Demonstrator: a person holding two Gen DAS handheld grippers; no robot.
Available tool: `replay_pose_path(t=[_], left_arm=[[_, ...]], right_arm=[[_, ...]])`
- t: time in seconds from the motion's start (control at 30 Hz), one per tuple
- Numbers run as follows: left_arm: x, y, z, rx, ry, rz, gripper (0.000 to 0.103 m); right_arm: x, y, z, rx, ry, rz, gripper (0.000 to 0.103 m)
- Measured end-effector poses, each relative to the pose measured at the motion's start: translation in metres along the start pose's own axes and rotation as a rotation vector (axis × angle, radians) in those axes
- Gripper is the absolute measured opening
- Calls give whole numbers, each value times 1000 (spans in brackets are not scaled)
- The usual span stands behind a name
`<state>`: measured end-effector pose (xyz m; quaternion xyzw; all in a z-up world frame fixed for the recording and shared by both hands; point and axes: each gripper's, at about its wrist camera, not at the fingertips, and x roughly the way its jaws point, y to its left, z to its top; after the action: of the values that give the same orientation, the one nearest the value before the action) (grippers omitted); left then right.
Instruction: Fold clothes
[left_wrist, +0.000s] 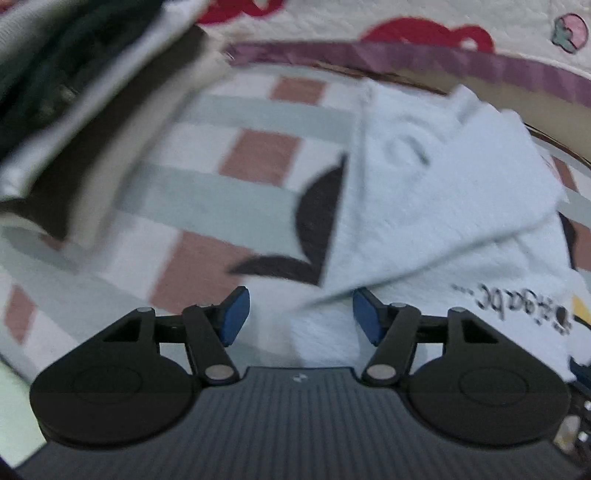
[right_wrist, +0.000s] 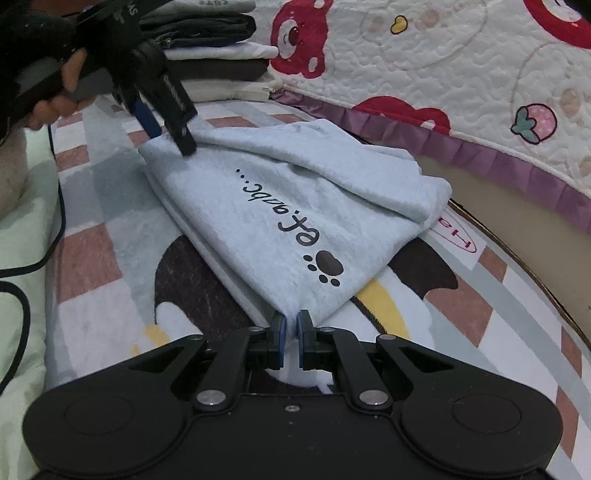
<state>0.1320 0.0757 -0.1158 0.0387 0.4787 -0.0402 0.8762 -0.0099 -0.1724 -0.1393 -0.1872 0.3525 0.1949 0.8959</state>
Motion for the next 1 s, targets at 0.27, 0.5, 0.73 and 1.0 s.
replay_pose_path(t=[0.27,0.5,0.73,1.0], left_arm=[[-34,-85,7,465,-199,-261,72],[1,-146,22,817,-120,-351,69],[30,-165,34,799,-162,-363,77],[43,-137,81,557,-162,-327,13]], right_arm=[[-10,-24,4,108,83,192,11],[-12,-94,32,403,-89,266,21],[2,-123,28,390,-21,163,25],[22,-128,17,404,24,161,31]])
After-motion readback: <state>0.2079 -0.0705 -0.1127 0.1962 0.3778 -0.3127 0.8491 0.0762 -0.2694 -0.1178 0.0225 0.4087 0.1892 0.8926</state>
